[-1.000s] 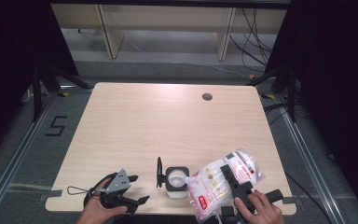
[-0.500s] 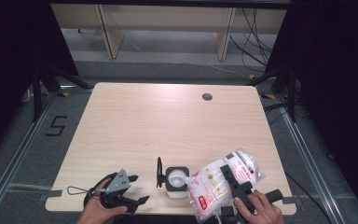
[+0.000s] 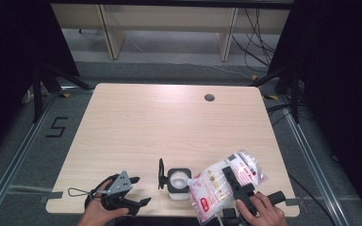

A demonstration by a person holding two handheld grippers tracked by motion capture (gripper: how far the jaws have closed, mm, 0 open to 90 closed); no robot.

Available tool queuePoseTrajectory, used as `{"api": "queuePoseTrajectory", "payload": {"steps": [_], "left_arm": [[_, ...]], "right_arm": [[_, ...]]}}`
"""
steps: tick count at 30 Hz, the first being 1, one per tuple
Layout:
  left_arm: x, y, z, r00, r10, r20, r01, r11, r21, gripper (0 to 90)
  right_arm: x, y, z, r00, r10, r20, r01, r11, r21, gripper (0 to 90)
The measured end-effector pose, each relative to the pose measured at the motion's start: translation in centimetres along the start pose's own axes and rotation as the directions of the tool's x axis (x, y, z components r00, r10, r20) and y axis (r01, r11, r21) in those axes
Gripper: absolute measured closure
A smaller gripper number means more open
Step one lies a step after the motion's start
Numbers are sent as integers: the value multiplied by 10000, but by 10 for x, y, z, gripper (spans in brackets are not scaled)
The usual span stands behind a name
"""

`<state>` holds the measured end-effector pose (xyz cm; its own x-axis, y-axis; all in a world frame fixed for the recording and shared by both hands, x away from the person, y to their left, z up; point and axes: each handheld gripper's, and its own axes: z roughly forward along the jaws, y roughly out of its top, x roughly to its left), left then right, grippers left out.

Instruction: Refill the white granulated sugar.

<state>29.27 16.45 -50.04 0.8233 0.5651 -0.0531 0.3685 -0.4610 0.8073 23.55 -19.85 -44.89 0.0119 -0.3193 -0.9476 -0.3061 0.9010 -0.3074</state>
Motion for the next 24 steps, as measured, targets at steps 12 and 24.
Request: {"api": "queuePoseTrajectory", "payload": {"steps": [12,24], "left_arm": [[-1,0,1,9998,-136,127,138,9998,-108,186],[-1,0,0,9998,-154,115,155,9999,-28,186]], "right_arm": [[-2,2,-1,9999,-138,63,139,9999,-35,519],[0,-1,0,9997,236,-29,-236,9997,-39,520]]}}
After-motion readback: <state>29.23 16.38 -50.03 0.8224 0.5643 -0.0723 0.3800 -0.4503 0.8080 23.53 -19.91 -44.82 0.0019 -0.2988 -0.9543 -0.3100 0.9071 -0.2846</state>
